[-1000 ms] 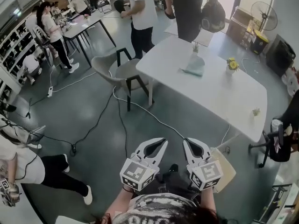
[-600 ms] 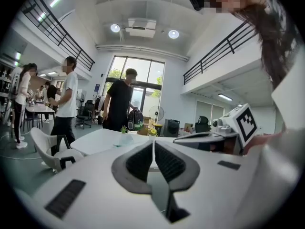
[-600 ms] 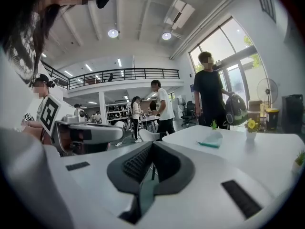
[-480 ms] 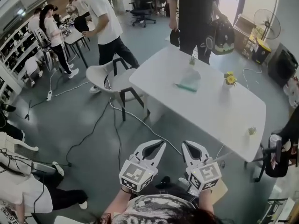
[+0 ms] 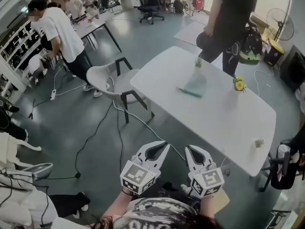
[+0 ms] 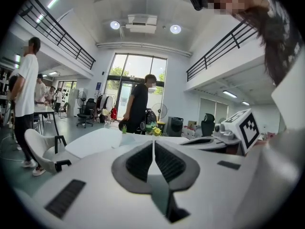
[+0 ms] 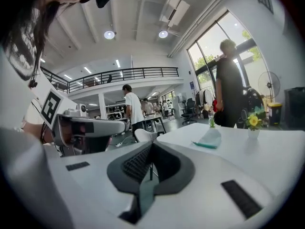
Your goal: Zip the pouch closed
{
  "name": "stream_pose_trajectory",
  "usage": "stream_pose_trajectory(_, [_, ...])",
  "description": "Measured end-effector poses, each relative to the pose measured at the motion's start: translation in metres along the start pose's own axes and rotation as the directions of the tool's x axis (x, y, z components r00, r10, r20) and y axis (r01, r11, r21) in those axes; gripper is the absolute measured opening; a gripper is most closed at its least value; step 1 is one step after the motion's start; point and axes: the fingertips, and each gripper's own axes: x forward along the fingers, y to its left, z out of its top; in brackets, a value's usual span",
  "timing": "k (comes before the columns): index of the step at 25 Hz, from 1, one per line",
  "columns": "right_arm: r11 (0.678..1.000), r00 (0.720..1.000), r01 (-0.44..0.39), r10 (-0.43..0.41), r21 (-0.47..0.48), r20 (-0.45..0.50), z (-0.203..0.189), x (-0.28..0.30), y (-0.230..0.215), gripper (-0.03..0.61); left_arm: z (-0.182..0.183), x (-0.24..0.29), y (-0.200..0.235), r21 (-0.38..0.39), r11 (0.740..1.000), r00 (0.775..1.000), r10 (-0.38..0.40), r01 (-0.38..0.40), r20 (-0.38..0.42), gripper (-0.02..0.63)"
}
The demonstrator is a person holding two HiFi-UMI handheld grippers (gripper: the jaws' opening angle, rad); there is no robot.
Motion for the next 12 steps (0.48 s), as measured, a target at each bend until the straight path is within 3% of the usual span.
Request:
stream_pose_trajectory(6, [1.000,1.000,0.023,-0.022,0.018,-0.015,0.005,0.038,-0.026,-0.008,0.001,0.033,0.034,-0.005,1.000,0.999,-0.025,0.025,-0.022,0.021])
stream_pose_trajectory(12, [0.995,0.995,0.097,-0.097,0.029,-0.007,0.026,0.107,-0.066,-0.008,0.017,0.090,0.097,0.013,0.995,0.995,-0.095,0.095,-0.028,0.021])
